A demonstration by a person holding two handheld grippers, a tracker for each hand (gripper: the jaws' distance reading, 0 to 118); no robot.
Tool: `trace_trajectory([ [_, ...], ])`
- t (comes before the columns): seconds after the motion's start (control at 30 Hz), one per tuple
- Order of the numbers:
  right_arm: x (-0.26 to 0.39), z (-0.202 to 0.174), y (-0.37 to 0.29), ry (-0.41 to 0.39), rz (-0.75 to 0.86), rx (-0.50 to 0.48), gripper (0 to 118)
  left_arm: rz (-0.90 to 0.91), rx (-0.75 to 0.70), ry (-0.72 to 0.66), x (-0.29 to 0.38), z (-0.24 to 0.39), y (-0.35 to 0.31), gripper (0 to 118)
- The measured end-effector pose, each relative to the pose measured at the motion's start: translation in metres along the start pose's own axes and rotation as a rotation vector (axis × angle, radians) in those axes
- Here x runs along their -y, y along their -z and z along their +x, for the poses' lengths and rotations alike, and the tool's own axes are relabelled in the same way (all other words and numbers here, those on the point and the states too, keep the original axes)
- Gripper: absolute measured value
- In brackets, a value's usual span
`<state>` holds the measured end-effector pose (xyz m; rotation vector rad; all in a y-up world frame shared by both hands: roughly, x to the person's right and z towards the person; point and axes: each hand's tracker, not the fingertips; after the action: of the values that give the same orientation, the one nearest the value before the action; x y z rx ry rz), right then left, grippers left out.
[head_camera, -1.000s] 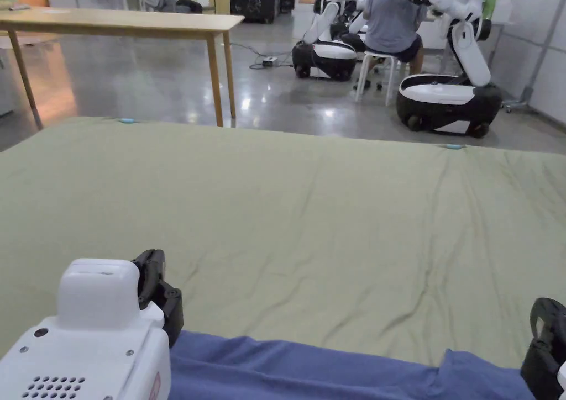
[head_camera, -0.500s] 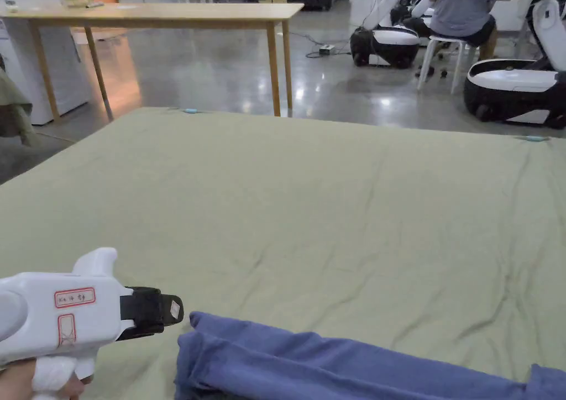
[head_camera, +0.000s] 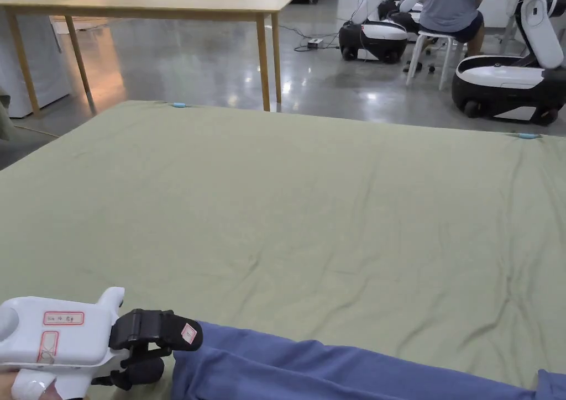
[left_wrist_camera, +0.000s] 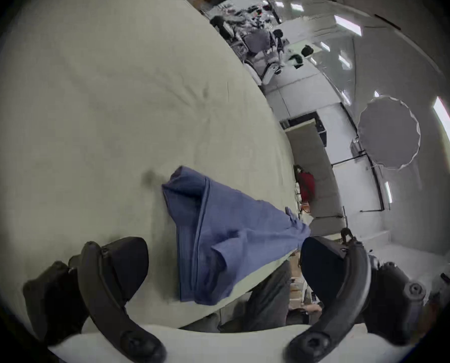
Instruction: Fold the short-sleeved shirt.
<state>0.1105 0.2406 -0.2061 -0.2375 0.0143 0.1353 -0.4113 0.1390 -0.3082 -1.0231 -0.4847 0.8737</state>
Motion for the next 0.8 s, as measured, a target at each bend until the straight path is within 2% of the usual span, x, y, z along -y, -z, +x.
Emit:
trace_trajectory([
  [0.17,0.002,0.001,0.001,0.0,-0.016,-0.001,2,-0.068,0.014,0.014,-0.004,-0.001,0.031,113],
  [0.23,0.002,0.001,0.0,-0.004,-0.019,0.002,2,-0.074,0.029,0.001,-0.008,0.001,0.034,108],
  [0.27,0.003,0.001,0.0,-0.005,-0.024,-0.001,2,-0.066,0.023,-0.002,-0.012,0.0,0.033,83],
  [0.3,0.004,0.002,0.0,-0.002,-0.025,-0.005,2,-0.056,0.001,-0.01,-0.014,0.0,0.032,31],
  [0.33,0.004,0.003,0.0,0.001,-0.026,-0.006,2,-0.068,-0.045,-0.02,-0.015,-0.002,0.035,6],
  [0.4,0.005,0.005,-0.001,0.004,-0.027,-0.011,2,-0.094,-0.082,0.008,-0.013,-0.004,0.038,6],
  [0.53,0.003,0.01,-0.004,0.008,-0.023,-0.01,2,-0.067,-0.048,-0.008,-0.014,0.004,0.023,6],
  [0.67,-0.001,0.019,-0.005,0.019,-0.005,-0.007,2,-0.033,-0.1,0.03,-0.014,0.019,-0.009,5],
  [0.8,-0.005,0.027,-0.005,0.035,0.01,-0.012,2,0.085,-0.159,-0.012,-0.011,0.024,-0.06,5],
])
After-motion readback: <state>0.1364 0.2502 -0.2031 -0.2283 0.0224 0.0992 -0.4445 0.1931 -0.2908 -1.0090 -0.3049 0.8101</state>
